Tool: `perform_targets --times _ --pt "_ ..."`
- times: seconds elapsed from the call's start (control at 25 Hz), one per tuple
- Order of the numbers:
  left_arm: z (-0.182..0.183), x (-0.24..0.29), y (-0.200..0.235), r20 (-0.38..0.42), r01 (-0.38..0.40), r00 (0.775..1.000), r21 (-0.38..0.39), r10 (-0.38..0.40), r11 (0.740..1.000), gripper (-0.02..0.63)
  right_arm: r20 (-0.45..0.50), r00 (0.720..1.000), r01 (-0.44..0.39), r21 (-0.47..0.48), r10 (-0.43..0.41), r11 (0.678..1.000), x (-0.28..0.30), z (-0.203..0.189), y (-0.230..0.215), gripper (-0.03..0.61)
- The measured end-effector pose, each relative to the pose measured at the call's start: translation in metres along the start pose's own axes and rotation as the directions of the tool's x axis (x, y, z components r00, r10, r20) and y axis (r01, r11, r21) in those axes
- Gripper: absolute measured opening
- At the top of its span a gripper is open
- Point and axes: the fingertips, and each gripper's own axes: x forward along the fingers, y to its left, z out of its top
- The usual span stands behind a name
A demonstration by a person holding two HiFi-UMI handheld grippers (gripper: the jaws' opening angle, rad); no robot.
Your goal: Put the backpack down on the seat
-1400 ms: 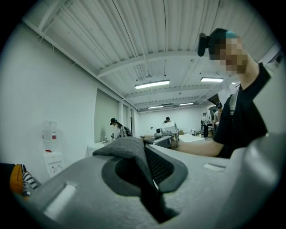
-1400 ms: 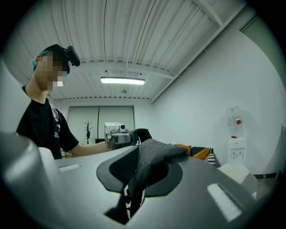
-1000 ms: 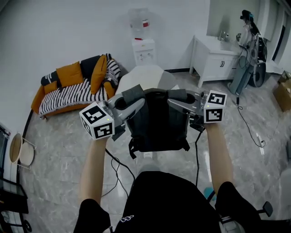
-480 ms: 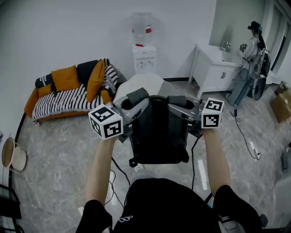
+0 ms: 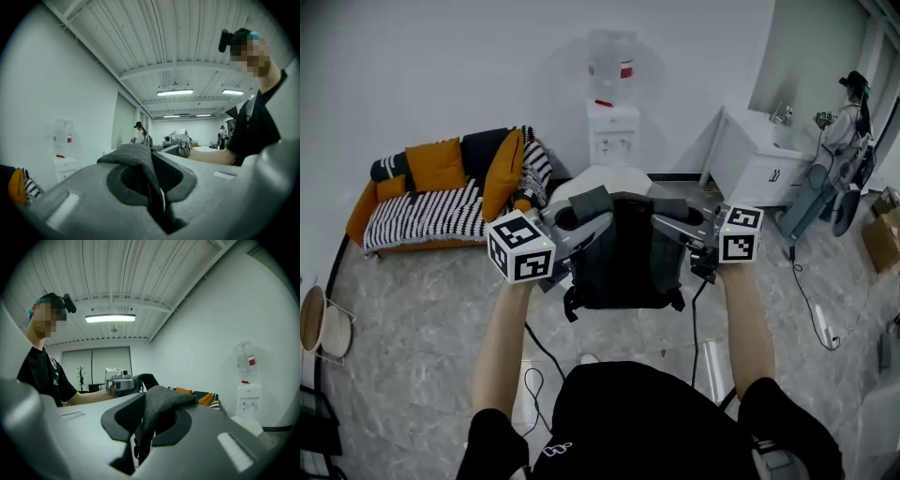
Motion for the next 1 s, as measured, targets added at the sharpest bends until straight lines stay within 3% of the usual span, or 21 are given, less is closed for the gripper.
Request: perform_targets --times 0.48,1.0 --pt "-0.013 -0.004 0.126 -0.038 -0.022 0.999 -0.036 0.020 0.999 0.029 0.025 1.000 0.011 0.036 -0.012 0.999 0.078 0.003 -0.102 0.041" --pt "-0.043 0.016 0.184 -0.070 0.033 0.997 -0.084 -0.039 0.996 0.029 0.015 0.999 0.046 0.091 -0.047 0.995 0.096 -0.015 -0.166 0.041"
